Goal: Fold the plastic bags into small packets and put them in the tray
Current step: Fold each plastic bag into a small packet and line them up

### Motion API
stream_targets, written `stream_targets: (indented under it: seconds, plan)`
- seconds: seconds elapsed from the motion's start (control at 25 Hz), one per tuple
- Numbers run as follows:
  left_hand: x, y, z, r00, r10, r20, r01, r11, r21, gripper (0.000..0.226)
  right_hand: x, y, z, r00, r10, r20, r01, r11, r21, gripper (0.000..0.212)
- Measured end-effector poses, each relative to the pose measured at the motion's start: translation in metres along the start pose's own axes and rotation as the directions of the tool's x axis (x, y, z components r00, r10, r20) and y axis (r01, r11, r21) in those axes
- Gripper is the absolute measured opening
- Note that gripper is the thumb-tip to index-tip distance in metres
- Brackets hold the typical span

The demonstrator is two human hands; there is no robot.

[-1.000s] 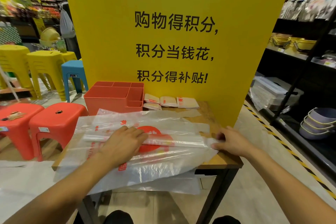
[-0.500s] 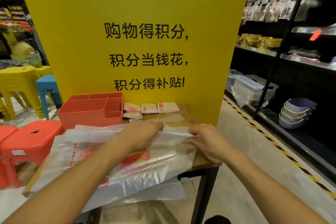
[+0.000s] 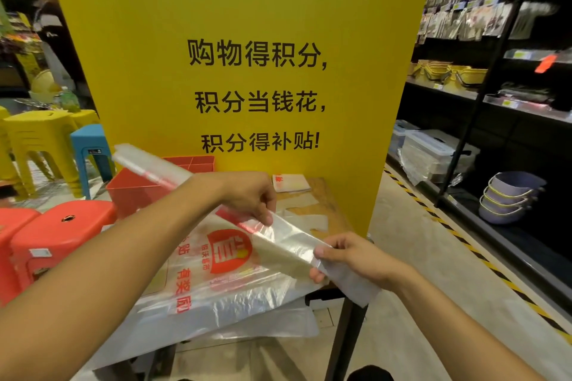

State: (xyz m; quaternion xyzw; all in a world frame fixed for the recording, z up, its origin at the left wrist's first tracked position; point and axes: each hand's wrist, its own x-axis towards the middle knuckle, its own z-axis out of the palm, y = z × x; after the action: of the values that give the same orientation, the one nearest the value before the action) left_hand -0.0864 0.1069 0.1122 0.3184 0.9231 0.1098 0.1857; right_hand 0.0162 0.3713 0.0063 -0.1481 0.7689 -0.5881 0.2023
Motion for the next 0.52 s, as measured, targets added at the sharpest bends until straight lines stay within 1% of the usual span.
stream_targets:
  seconds: [0.08,0.16,0.28,0.36,0.44,0.52]
  plan:
    - [0.016,0.009,-0.008,0.999,0.011,0.052,-0.011,1.0,-0.002,0.009,-0.008,0.004,0.003,1.0,0.006,0.001,-0.006,0.999,0.054,0.037]
    - [0.032,0.019,-0.011,0.991,0.019,0.13,-0.019,1.0,-0.004,0.01,-0.012,0.007,0.005,1.0,0.007,-0.007,-0.007,0.998,0.059,0.041]
    - [0.055,0.027,-0.01,0.977,0.015,0.215,-0.017,1.0,0.006,0.013,-0.02,0.009,0.007,0.997,0.05,-0.055,-0.047,0.997,0.054,0.044]
    - [0.076,0.034,-0.004,0.967,0.006,0.255,-0.018,0.999,0.043,0.018,-0.03,0.018,0.01,0.989,0.105,-0.109,-0.089,0.986,0.139,0.045]
    - [0.097,0.042,0.01,0.95,0.0,0.314,-0.046,0.989,0.139,0.024,-0.042,0.031,0.021,0.976,0.17,-0.137,-0.13,0.957,0.259,0.04]
    - [0.116,0.047,0.03,0.928,-0.007,0.373,-0.072,0.978,0.197,0.027,-0.047,0.043,0.031,0.967,0.205,-0.148,-0.143,0.926,0.35,0.031]
